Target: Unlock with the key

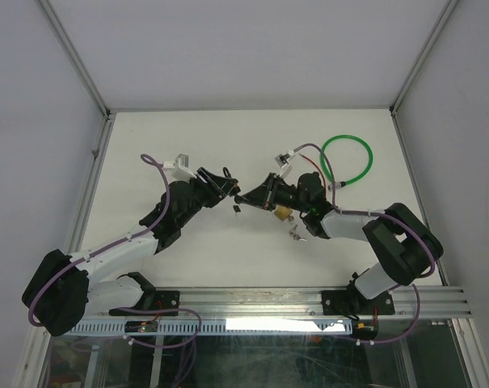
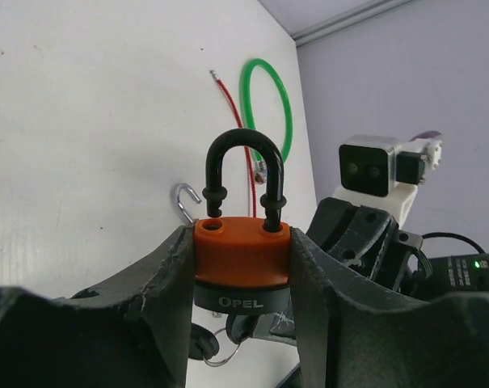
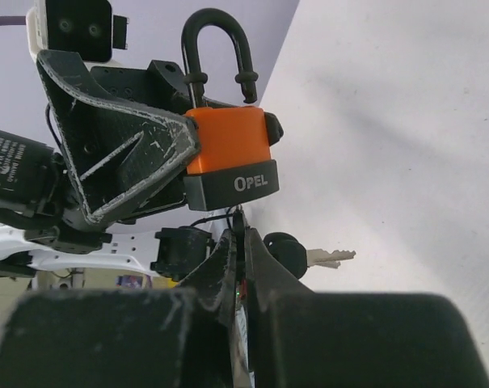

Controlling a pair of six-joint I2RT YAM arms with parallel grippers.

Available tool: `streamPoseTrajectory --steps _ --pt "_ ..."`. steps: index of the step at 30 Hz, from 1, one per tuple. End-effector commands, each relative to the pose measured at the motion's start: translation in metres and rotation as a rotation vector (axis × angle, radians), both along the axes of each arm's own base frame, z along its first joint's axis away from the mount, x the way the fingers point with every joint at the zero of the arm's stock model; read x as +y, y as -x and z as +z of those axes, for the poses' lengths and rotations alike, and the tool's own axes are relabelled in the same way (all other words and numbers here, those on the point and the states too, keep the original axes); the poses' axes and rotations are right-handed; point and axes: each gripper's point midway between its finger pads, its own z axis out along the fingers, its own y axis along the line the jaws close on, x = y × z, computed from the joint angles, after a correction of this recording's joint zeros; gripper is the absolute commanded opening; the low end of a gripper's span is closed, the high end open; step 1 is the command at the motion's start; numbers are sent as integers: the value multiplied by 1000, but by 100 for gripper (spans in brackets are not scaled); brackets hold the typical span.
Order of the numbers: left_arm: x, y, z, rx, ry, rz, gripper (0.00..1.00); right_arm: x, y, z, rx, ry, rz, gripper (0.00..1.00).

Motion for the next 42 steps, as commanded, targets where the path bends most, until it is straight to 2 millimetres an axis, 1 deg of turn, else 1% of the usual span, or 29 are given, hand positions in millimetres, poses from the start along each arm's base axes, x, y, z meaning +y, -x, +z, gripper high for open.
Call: streamPoseTrajectory --steps 1,3,5,7,8,10,11,12,14,15,17,19,20,21,22,24,25,26,28,31,35,39,42 --pt "-57 84 79 -213 211 -475 0 -1 -32 36 -28 -136 -101 0" --pt "-49 76 71 -194 181 -434 0 0 -28 32 -19 -124 -73 0" --pt "-36 63 60 -160 154 -385 0 -2 -23 28 -25 -106 -48 1" --pt "-25 54 50 -129 134 -353 0 -4 -18 24 -48 -73 -31 11" --pt "-19 49 45 -110 126 -333 0 -5 -16 22 -84 -44 -23 18" --pt "-12 43 38 -88 110 -313 0 -9 -13 19 -130 9 -19 26" --pt "-9 40 35 -78 102 -304 0 -11 -12 18 -152 31 -18 32" --pt "-7 38 33 -67 92 -296 0 -14 -10 18 -177 55 -19 35" --pt "-7 35 30 -59 72 -295 0 -16 -5 22 -161 66 -16 35" --pt "-7 34 28 -50 65 -289 0 -19 -8 20 -272 127 -25 44" --pt "-7 31 24 -21 64 -276 0 -19 -9 21 -371 198 -44 50" --pt "-6 29 19 24 73 -252 0 -17 -9 22 -462 264 -85 52" --pt "-6 27 18 39 80 -242 0 -14 -6 21 -502 291 -95 53" --pt "-6 26 16 57 88 -234 0 -15 -9 20 -533 317 -124 54" --pt "-6 26 14 74 95 -227 0 -12 -7 18 -559 334 -135 54" --pt "-5 24 12 99 109 -207 0 -8 -5 17 -612 350 -154 55" --pt "-5 23 12 106 113 -199 0 -5 -2 17 -637 348 -154 59" --pt "-4 22 11 111 119 -189 0 0 5 16 -646 334 -139 59" --pt "-2 21 10 124 127 -170 0 2 6 14 -696 352 -161 63" --pt "-3 21 12 129 144 -170 0 7 6 10 -719 376 -184 63" --pt "-6 23 15 125 152 -184 0 12 3 12 -731 368 -222 59" --pt "-8 24 11 136 149 -191 2 18 -1 17 -746 328 -245 51" --pt "-9 27 11 134 145 -204 6 23 -2 21 -761 299 -249 40"
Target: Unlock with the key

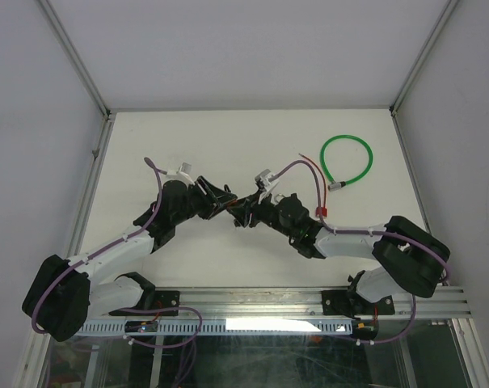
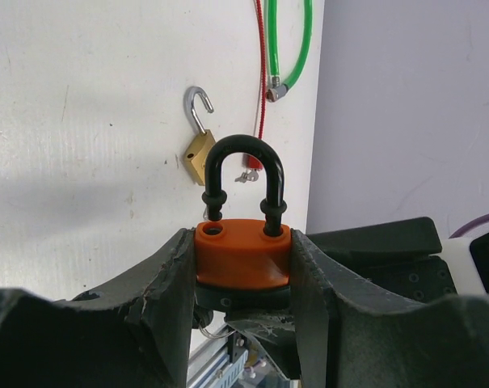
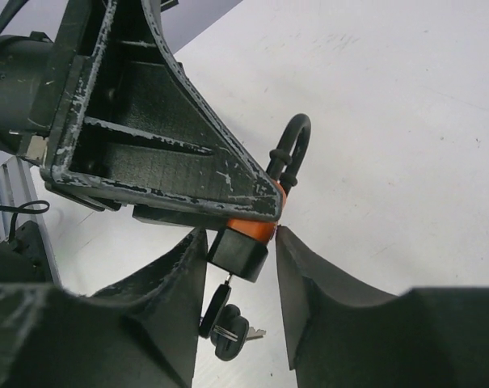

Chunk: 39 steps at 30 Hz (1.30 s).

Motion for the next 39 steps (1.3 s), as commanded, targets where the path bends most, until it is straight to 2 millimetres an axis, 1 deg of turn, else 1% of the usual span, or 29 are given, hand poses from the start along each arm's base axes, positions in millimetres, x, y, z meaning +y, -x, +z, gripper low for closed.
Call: streamPoseTrajectory --steps 1,3,5,6,7,9,11,13,14,16,18,21,27,30,33,36,39 --pt "-13 -4 41 -93 84 -34 10 5 -15 37 -114 -111 -47 36" --pt "-10 -4 41 -99 65 -25 24 7 -13 37 -112 -113 -31 25" --pt "-5 -4 42 -108 43 -11 42 6 -10 36 -101 -115 -23 12" --pt "-2 -5 44 -115 34 -4 49 5 -8 37 -99 -117 -16 6" --pt "0 -5 45 -121 27 2 54 3 -6 37 -98 -117 -11 1" --pt "5 -7 48 -125 14 9 61 1 0 39 -104 -117 13 0" --pt "7 -9 49 -120 5 10 64 0 5 39 -115 -101 38 0" --pt "8 -11 46 -94 -7 9 65 -2 9 40 -127 -91 54 0" --pt "7 -12 46 -84 -10 2 65 -3 10 39 -133 -85 58 0" --pt "5 -13 40 -54 -20 -17 65 -4 12 39 -145 -74 68 0" --pt "2 -15 33 -27 -28 -31 64 -2 15 39 -155 -68 88 0" --pt "-1 -17 31 -21 -35 -41 63 1 19 38 -157 -65 123 0" --pt "-6 -24 35 -56 -43 -63 58 8 33 35 -134 -70 213 0" --pt "-10 -24 41 -106 -31 -98 55 11 40 33 -91 -82 272 0" --pt "-17 -20 54 -181 6 -155 52 10 42 24 -36 -79 305 0" --pt "-21 -15 63 -260 20 -203 49 6 41 13 32 -68 326 0" --pt "-21 -13 59 -314 -5 -229 44 1 37 -4 105 -41 328 0"
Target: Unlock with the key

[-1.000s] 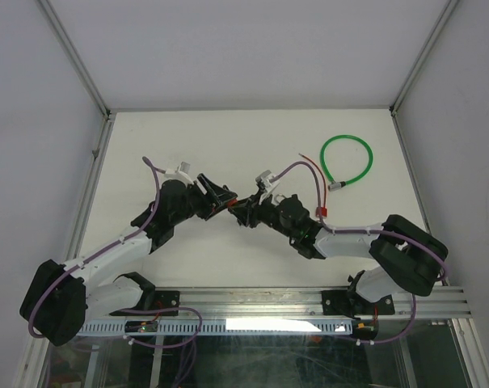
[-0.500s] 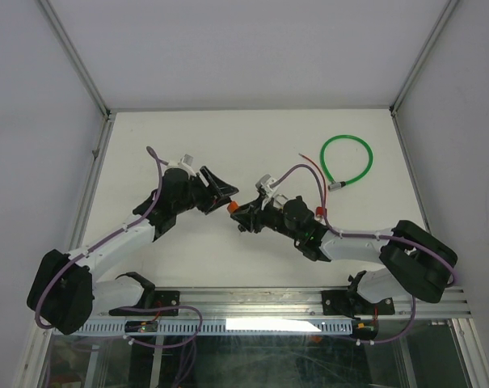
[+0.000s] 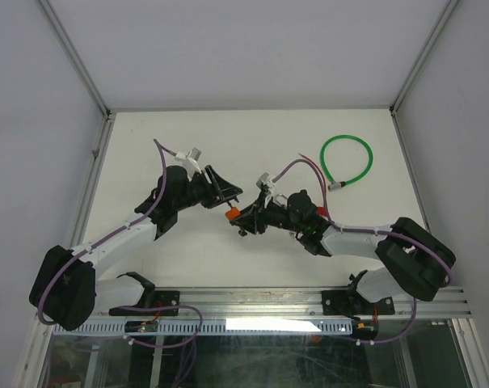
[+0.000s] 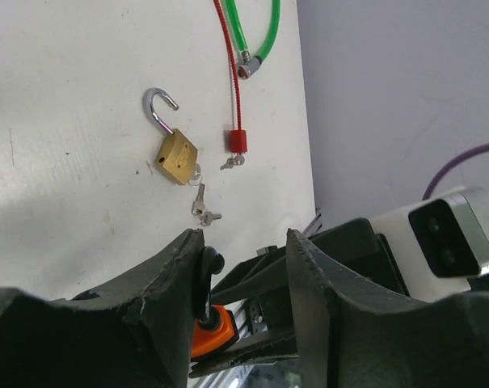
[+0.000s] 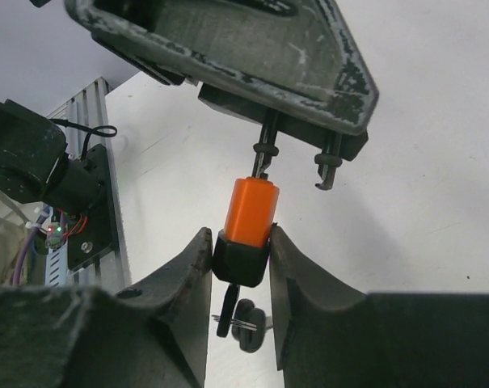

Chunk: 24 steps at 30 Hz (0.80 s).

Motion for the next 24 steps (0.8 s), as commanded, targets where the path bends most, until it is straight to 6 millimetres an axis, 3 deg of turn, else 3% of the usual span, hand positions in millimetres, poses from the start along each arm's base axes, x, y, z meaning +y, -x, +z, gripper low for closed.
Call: streamPoseTrajectory --steps 1,6,16,24 --pt "-6 -3 29 -235 26 -85 43 1 -2 0 86 -14 54 0" --pt "1 -9 -2 -270 -48 -58 38 -4 0 -28 201 51 81 0" --pt "-4 -17 -88 -64 -145 -74 30 -7 -6 -72 340 194 43 0" --pt "28 -23 -147 119 -370 58 33 -14 -17 -103 489 307 -41 0"
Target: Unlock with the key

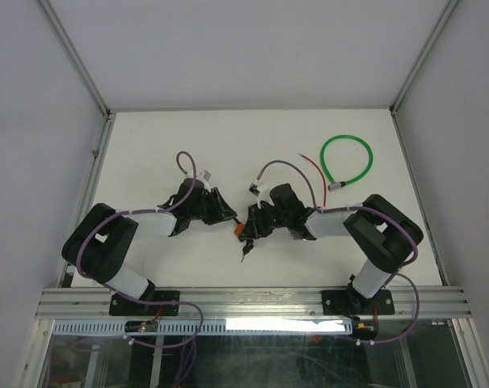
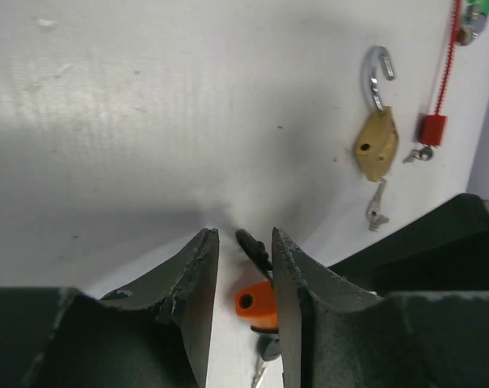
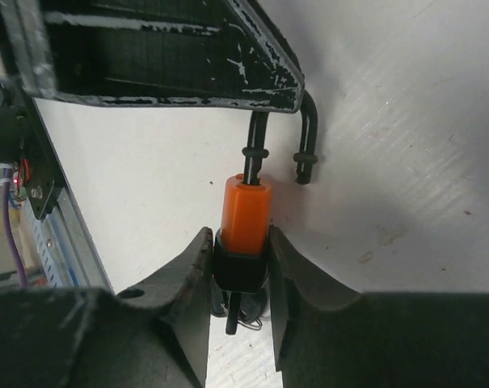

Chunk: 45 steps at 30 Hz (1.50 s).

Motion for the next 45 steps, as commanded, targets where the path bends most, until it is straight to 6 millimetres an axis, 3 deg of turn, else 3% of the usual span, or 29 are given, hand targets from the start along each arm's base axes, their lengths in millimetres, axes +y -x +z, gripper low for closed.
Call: streamPoseTrajectory --steps 1,7,12,14,19,23,29,36,45 --pt "19 -18 -10 4 -126 94 34 5 -17 4 43 33 -59 1" --pt "33 -20 -7 27 -213 139 42 1 -19 2 96 119 -84 21" --pt "41 -21 12 -1 -237 158 48 6 -8 5 136 130 -22 11" --pt "41 -21 29 -31 -219 160 49 13 0 6 161 114 22 8" --pt "46 -15 41 -25 -227 168 50 29 21 1 196 131 108 8" --pt "51 -8 47 -18 -227 181 51 33 25 -9 229 158 115 15" --pt "70 -8 66 -39 -278 249 61 24 8 -10 162 243 40 33" --pt "94 -14 118 -146 -343 302 70 26 26 2 158 282 146 51" --pt "132 -16 194 -340 -444 398 81 23 12 12 79 339 92 50"
